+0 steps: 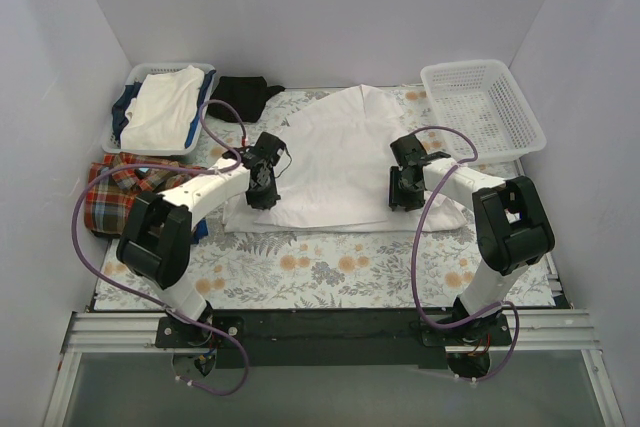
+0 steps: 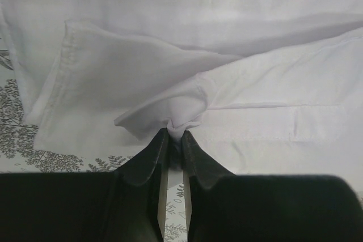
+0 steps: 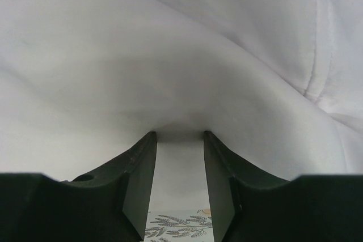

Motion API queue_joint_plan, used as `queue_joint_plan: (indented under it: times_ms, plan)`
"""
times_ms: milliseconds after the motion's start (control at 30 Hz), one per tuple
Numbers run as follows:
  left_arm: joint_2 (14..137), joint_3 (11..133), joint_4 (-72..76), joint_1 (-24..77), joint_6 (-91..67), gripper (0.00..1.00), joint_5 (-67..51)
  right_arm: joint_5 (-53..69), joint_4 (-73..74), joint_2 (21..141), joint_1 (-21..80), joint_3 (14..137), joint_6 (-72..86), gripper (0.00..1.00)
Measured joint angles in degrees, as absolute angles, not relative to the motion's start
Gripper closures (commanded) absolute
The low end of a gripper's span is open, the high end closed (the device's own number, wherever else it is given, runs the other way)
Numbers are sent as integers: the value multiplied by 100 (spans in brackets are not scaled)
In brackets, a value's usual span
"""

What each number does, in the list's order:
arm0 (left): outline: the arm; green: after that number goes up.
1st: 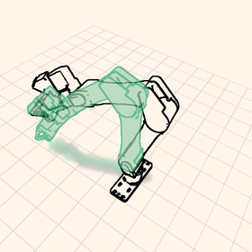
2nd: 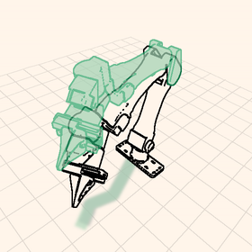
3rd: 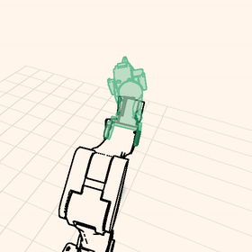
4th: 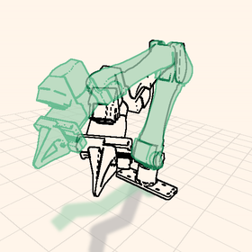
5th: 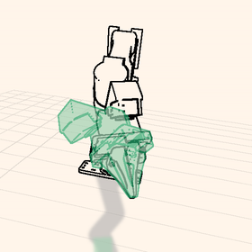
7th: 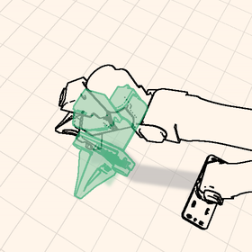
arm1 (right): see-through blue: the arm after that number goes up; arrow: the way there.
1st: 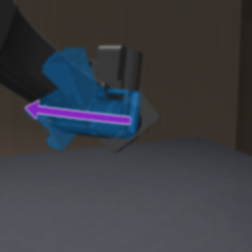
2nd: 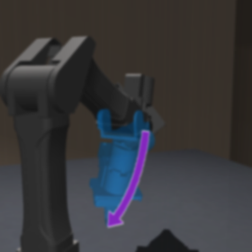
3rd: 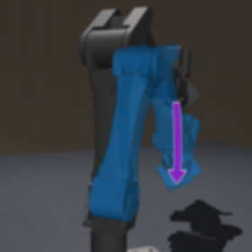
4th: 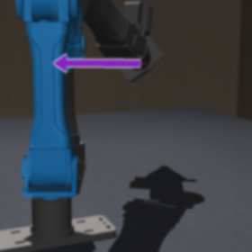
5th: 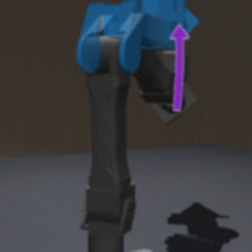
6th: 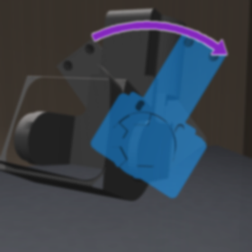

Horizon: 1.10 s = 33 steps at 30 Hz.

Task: Fold and stack the long sleeve shirts
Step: Fold the shirt

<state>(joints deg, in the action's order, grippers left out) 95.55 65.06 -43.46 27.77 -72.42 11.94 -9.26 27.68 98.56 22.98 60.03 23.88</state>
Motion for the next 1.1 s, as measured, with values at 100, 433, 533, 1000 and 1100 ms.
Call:
queue_joint_plan:
  times_ms: [100,433,533,1000,1100]
  plan:
    - [9494,6775,-4482,2777,-7216,100,1393,-928,2768,9856,2298,6003,2394,54]
    - [9494,7391,-4458,2792,-6969,89,2099,-794,2703,9852,2300,6003,2427,52]
    - [9786,7387,-4471,2786,-6965,81,2311,-744,2705,9828,2300,6003,2423,50]
    - [10320,7376,-4821,2613,-7043,30,2895,-1208,2985,9201,2290,6431,2359,48]
    - [10318,7625,-4818,2613,-6984,30,2860,-1297,3074,9209,2250,6418,2373,50]
